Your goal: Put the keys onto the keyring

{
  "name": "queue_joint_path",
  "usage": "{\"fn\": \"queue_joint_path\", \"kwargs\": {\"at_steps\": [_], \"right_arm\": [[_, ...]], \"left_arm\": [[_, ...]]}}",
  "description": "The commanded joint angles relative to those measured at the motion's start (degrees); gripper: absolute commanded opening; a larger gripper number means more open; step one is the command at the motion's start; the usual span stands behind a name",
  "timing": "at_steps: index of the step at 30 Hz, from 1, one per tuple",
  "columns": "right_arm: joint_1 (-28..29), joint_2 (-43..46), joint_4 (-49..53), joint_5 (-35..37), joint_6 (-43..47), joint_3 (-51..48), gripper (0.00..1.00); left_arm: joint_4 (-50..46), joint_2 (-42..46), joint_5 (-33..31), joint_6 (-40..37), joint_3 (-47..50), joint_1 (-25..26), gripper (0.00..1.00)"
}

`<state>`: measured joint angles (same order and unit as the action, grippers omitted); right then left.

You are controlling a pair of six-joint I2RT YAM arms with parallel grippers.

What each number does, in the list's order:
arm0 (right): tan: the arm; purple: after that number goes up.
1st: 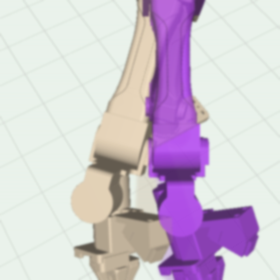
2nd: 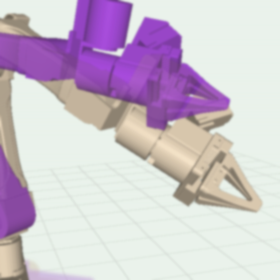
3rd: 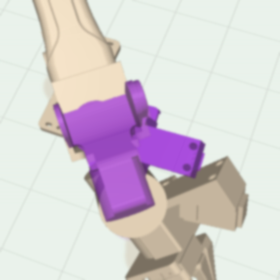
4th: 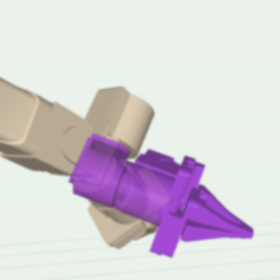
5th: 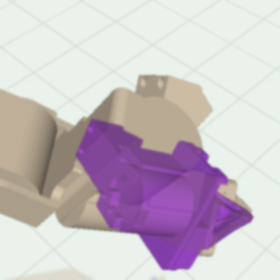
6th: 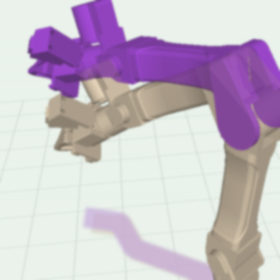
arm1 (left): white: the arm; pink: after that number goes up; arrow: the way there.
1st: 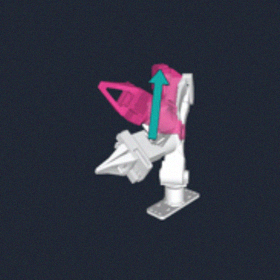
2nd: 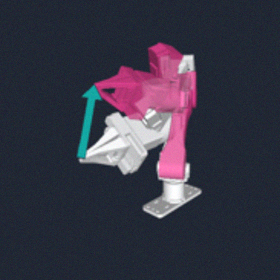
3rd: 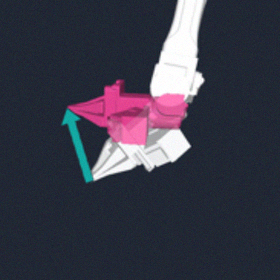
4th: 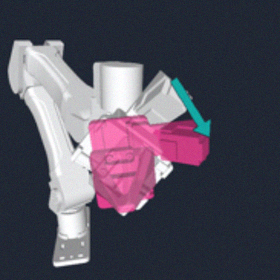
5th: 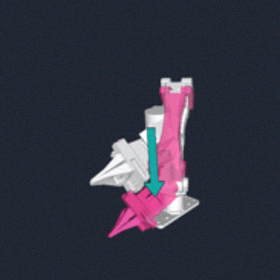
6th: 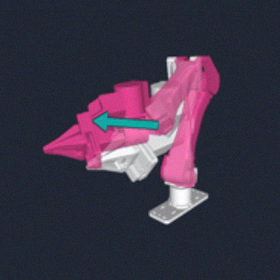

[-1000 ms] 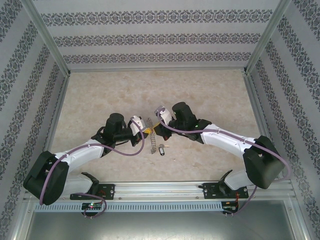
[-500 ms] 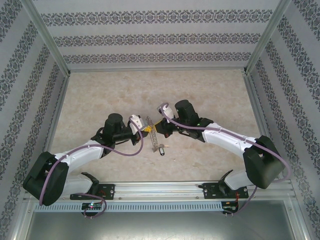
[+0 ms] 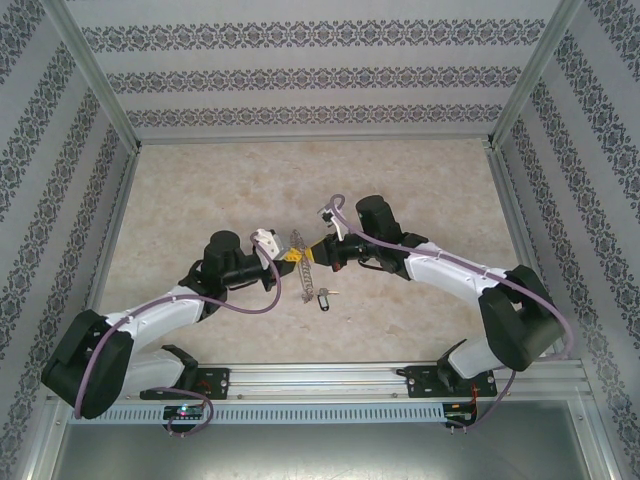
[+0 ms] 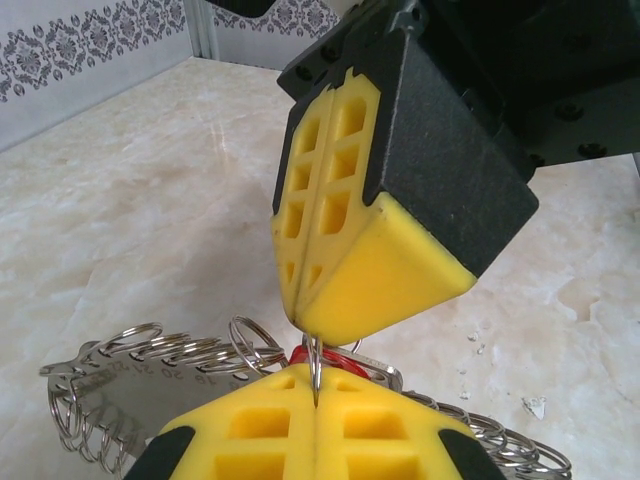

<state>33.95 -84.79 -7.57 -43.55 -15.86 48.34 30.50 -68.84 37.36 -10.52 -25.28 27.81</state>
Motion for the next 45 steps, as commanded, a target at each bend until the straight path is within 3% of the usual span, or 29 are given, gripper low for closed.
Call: {"fn": "queue_joint_path", "kwargs": {"at_steps": [1,8,20,29,45], "right_arm": [[-1.44,-1.11,2.25,0.67,-1.48,-1.12,0.0],[-1.48,1.16,-1.24,-2.71,-2.5,-1.06,0.0],[-2.8,-0.46,4.06,-3.39,-3.79,1.32,0.0],[-0.69,2.61,5.2,-1.49,-1.66,4.81,0.0],[3.36,0.25,13.86,4.15,3.8,11.02,0.0]], "left_arm": [[5.6,3.14,0.26,1.32,0.04,0.03,0.0],[8.13,4.06,-1.79,2.9,1.91,-0.04,0.0],[13.6,6.61,-2.17,7.27,1.59,-0.01,0.0],[3.62,3.11,-1.93,1.46,0.91,-0.01,0.0],[0.76,-1.18,-3.31,-1.76,1.28,0.01,0.03]]}}
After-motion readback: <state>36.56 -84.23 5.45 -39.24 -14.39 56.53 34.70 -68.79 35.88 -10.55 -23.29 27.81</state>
